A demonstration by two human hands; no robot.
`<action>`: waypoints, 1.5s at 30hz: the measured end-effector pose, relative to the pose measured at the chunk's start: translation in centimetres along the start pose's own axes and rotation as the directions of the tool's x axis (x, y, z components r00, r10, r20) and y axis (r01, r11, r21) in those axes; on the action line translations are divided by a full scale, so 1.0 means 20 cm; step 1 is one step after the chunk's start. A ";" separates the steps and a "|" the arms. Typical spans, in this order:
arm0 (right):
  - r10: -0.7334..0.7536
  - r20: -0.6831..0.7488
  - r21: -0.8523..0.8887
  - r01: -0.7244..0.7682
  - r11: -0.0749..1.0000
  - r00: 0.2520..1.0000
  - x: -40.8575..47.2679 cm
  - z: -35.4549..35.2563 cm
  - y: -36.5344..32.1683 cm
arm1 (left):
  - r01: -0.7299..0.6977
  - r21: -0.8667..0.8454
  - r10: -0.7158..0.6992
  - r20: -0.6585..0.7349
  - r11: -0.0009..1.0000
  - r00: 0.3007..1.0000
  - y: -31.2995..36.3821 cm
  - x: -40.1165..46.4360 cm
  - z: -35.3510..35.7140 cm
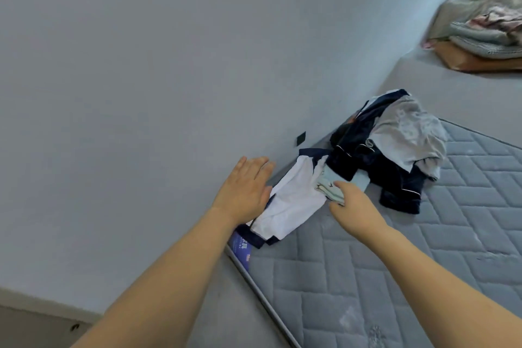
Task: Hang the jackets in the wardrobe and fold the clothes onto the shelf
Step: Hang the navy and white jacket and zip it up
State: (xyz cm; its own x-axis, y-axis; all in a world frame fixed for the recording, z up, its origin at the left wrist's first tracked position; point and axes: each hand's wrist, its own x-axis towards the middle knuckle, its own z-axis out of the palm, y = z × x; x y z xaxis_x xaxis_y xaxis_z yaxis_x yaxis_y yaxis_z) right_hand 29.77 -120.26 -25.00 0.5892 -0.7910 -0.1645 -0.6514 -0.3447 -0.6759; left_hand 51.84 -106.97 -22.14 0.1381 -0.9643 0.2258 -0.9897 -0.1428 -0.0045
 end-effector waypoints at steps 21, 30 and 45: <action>0.631 0.288 0.317 -0.693 0.647 0.721 1.70 1.26 1.28 | 0.404 -0.075 -0.165 0.834 0.912 0.527 -0.63 1.19 2.59; 0.684 0.092 0.141 -0.690 0.710 0.724 2.02 1.63 1.43 | 0.206 -0.140 -0.059 0.675 0.969 0.736 -0.65 0.87 2.89; 0.638 0.047 -0.079 -0.634 0.769 0.768 2.06 1.62 1.15 | 0.879 -0.416 -0.347 0.809 0.233 0.475 -0.98 1.10 2.78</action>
State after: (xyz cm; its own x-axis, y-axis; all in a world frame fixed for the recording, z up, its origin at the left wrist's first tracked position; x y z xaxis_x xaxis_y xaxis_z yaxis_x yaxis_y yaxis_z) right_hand 54.54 -144.37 -70.71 0.0594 -0.8043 -0.5912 -0.9125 0.1964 -0.3589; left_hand 76.36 -137.66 -71.21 0.4388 -0.5886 -0.6789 -0.1249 -0.7882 0.6026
